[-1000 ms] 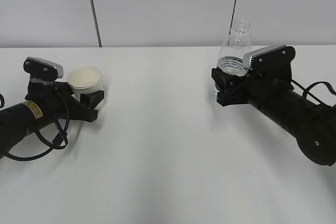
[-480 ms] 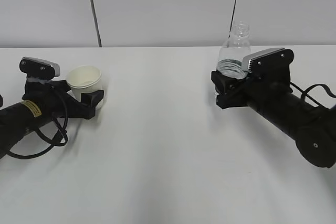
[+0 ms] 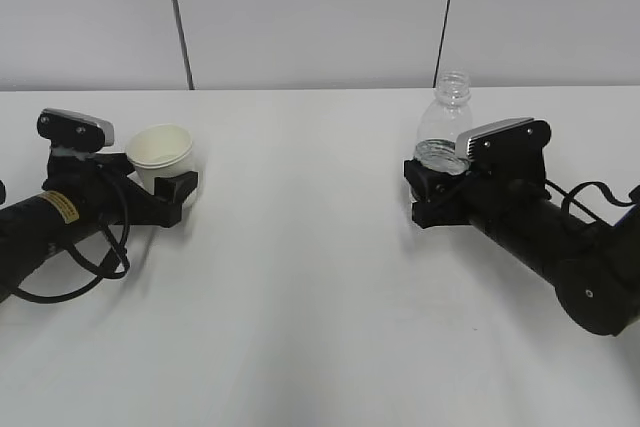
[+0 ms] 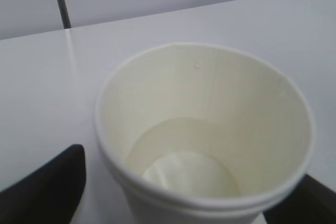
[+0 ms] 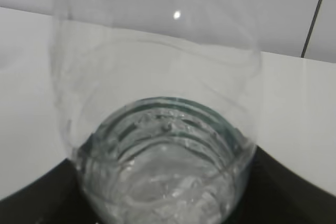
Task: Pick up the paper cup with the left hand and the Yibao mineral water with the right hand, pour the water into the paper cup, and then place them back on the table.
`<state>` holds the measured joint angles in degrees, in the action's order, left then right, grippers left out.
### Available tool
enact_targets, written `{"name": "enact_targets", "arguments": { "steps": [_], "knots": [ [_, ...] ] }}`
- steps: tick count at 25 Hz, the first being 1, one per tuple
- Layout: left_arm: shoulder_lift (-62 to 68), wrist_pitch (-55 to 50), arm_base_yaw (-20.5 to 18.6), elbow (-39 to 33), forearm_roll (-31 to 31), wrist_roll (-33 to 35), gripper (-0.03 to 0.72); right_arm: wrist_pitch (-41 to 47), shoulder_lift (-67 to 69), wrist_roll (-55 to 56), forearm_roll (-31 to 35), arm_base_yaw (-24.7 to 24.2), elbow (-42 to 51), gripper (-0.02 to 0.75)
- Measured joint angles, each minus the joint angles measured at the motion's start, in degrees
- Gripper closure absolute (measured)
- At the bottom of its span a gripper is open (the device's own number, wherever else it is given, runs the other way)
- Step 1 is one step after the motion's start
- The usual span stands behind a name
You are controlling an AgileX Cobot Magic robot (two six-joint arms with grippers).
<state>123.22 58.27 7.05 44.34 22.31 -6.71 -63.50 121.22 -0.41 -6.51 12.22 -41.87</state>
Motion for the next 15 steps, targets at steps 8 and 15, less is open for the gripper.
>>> {"name": "enact_targets", "arguments": {
  "steps": [8,15],
  "knots": [
    [0.0,0.0,0.0,0.0,0.5,0.0,0.098,0.0,0.2,0.0,1.7,0.0,-1.2,0.249],
    [0.0,0.0,0.0,0.0,0.9,0.0,0.098,-0.1,0.6,0.4,2.5,0.0,-2.2,0.249]
  ]
}}
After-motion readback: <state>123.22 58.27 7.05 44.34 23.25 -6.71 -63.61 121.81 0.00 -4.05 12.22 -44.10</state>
